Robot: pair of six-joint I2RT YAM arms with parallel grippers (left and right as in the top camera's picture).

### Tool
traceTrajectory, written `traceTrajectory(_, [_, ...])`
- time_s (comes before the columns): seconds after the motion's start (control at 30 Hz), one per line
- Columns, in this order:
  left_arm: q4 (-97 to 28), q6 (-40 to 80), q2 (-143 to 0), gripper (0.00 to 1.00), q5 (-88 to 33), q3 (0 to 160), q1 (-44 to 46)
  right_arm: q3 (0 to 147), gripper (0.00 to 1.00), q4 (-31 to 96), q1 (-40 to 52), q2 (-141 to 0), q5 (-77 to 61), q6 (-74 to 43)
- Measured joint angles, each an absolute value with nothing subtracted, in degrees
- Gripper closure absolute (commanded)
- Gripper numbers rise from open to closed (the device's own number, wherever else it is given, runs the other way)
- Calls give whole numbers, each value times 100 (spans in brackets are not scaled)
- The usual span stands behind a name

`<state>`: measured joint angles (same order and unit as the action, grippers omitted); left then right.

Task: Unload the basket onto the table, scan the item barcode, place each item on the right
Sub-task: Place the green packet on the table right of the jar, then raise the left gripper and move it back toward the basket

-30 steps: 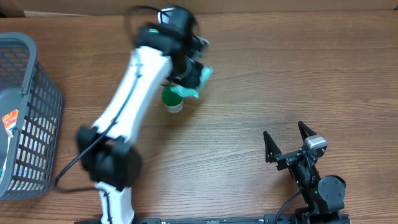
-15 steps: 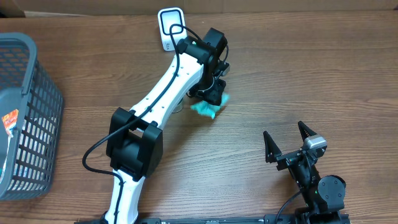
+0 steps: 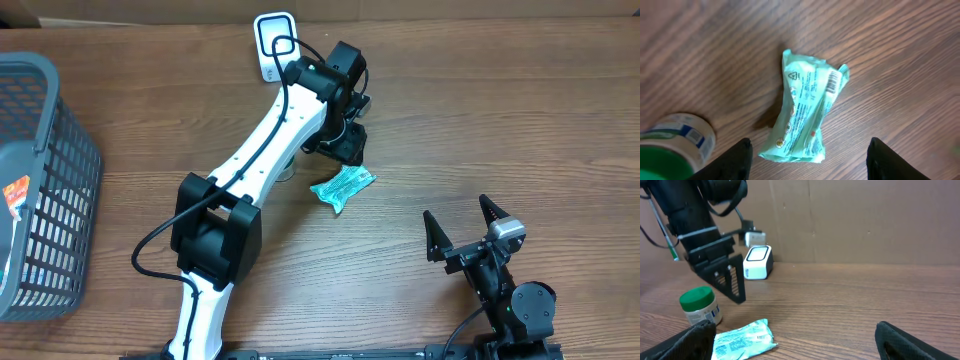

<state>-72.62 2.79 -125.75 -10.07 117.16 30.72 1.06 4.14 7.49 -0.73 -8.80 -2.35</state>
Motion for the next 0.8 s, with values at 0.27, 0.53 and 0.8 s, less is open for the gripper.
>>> traceTrajectory(0.27, [-7605,255,-12438,40,-746,12993,3072,106,0,412,749,-73,-880,-233])
traceTrajectory(0.53, [-7677,239,-11961,38,-338,13432,3072,106,0,412,749,-73,-880,-233])
traceTrajectory(0.8, [-7780,78,-11893,37,272,13437,2950,106,0,412,749,-73,-878,-233])
